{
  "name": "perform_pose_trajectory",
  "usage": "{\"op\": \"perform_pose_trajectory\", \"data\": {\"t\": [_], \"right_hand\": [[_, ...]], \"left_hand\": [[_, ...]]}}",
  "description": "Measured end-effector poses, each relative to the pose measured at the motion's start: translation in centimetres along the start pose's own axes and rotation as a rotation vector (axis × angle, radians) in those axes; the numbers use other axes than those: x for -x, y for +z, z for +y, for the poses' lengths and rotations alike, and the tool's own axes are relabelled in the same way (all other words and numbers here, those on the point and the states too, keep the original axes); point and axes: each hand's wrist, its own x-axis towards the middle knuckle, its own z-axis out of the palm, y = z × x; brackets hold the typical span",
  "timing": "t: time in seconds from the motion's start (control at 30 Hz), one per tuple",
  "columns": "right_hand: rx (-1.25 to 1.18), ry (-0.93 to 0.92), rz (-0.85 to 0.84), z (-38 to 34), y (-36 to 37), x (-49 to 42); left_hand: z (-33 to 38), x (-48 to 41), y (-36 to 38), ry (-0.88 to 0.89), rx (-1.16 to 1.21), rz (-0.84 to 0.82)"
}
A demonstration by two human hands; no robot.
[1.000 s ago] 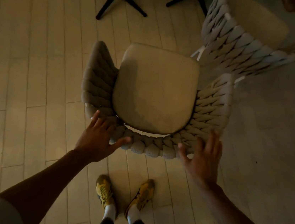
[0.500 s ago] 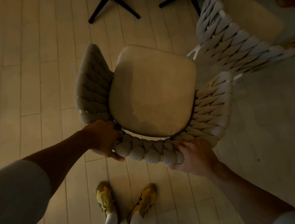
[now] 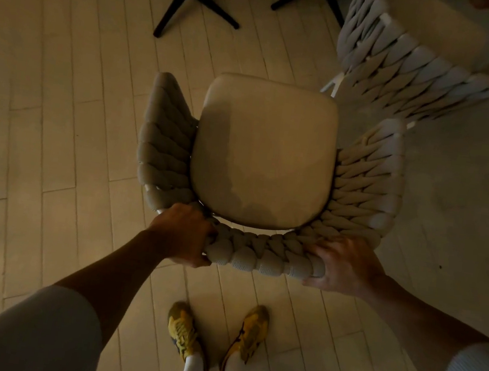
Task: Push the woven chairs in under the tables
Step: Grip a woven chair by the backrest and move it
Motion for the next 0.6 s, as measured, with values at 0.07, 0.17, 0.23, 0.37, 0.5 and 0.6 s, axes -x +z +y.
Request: {"op": "perform_pose_trajectory", "data": {"t": [0.07, 0.17, 0.23, 0.37, 0.5, 0.6], "right_hand": [[0.000, -0.007, 0.016, -0.1, -0.1, 0.0], [-0.007, -0.004, 0.009, -0.1, -0.1, -0.1], [-0.017, -0.013, -0.006, -0.1, 0.2, -0.1], [0.020, -0.050, -0.037, -0.1, -0.2, 0.2], [0.052, -0.113, -0.060, -0.4, -0.7, 0.3], [0.048, -0.141, -0.083, -0.5, -1.1, 0.0]], "left_hand": [[0.1, 0.1, 0.1, -0.011, 0.010, -0.003], [0.2, 0.3, 0.5, -0.027, 0.028, -0.005], [0.5, 0.7, 0.9, -0.040, 0.049, -0.006], [2.0, 2.3, 1.8, -0.068, 0.083, -0.009], [3.4, 3.7, 3.0, -0.111, 0.111, 0.009], [4.5, 4.8, 3.9, -0.126, 0.138, 0.070]]}}
